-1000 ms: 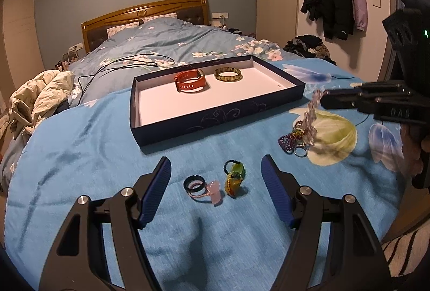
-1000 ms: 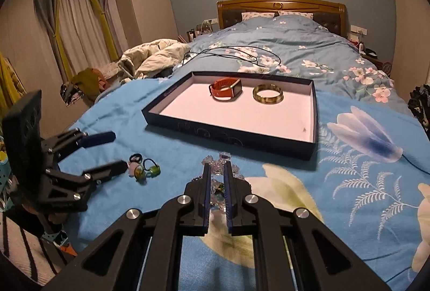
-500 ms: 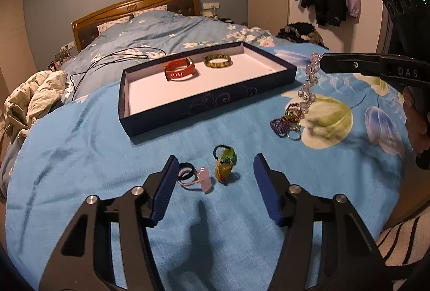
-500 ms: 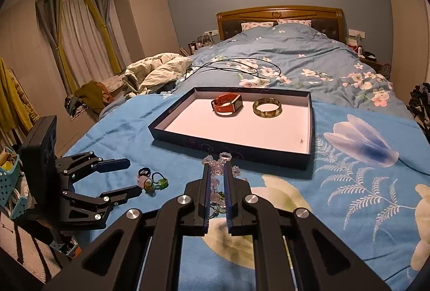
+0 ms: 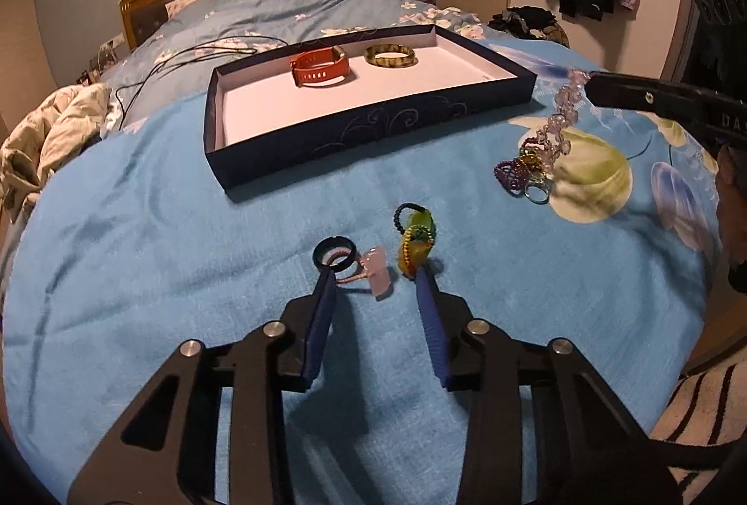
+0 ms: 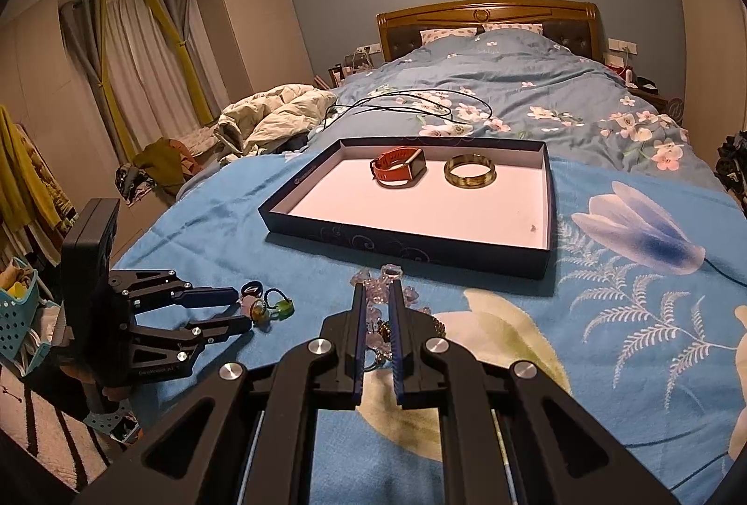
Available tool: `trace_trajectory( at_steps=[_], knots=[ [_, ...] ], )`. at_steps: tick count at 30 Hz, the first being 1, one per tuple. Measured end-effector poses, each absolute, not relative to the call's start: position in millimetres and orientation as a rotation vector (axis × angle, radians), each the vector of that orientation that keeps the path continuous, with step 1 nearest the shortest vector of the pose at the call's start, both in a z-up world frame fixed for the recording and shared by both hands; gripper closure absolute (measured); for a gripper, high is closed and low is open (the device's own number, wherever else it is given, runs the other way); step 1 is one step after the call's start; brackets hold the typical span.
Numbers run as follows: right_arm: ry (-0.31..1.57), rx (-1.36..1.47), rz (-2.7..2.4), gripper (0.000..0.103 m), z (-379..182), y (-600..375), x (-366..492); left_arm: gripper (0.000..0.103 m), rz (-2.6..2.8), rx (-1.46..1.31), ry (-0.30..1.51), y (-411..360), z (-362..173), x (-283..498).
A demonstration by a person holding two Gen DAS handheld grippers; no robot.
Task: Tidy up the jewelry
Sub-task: 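Grasp the clear crystal bracelet with the right tool while the left tool approaches the pink-charm chain, then grasp the pink-charm chain with the left tool and lift it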
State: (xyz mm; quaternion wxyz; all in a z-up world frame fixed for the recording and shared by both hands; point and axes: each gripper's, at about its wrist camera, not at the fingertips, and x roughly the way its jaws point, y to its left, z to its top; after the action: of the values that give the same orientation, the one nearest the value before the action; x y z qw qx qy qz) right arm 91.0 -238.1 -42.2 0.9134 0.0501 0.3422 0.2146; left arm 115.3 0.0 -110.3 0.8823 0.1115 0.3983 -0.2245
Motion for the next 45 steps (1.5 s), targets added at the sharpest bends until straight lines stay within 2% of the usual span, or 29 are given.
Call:
trace_trajectory(
  at_steps=[3,8,11,13,15,16,17,25,26,27,29,45],
  knots=[
    [0.710,0.104,0.444,0.095,-44.5,-237.3,91.3,0.073,-0.483,0.194,0.855,4.1,-111.5,120.1],
    [0.716,0.109,0.441,0.095,-47.1,-236.9,92.3,0.094,-0.517,0.102,0.893,13.4,-111.6,131.0],
    [0.721,0.110,0.440,0.095,-48.5,-236.0,92.1,0.098,-0.513,0.079,0.906,15.5,-112.6,134.4],
    [0.722,0.111,0.439,0.095,-49.0,-236.1,92.4,0.097,-0.517,0.078,0.906,14.0,-112.5,134.0],
    [0.722,0.110,0.440,0.095,-49.0,-236.6,92.4,0.088,-0.495,0.090,0.891,13.5,-111.4,133.0],
    [0.721,0.110,0.440,0.095,-49.4,-236.6,92.6,0.078,-0.487,0.095,0.892,12.8,-111.5,133.3],
    [0.721,0.110,0.439,0.095,-49.2,-236.6,92.5,0.077,-0.488,0.097,0.894,12.1,-111.6,133.4],
    [0.723,0.107,0.444,0.095,-49.6,-235.7,92.0,0.079,-0.460,0.111,0.898,3.0,-111.8,145.6],
    [0.723,0.107,0.444,0.095,-49.6,-235.9,92.2,0.081,-0.458,0.105,0.900,3.0,-111.8,146.9],
    [0.724,0.107,0.443,0.095,-49.7,-236.2,92.2,0.088,-0.457,0.096,0.899,3.3,-111.5,147.8],
    [0.723,0.107,0.444,0.095,-48.4,-236.4,92.5,0.090,-0.463,0.078,0.901,4.7,-111.7,147.8],
    [0.697,0.109,0.449,0.095,-41.1,-237.2,93.5,0.090,-0.460,0.056,0.812,12.3,-84.4,131.5]
  ],
)
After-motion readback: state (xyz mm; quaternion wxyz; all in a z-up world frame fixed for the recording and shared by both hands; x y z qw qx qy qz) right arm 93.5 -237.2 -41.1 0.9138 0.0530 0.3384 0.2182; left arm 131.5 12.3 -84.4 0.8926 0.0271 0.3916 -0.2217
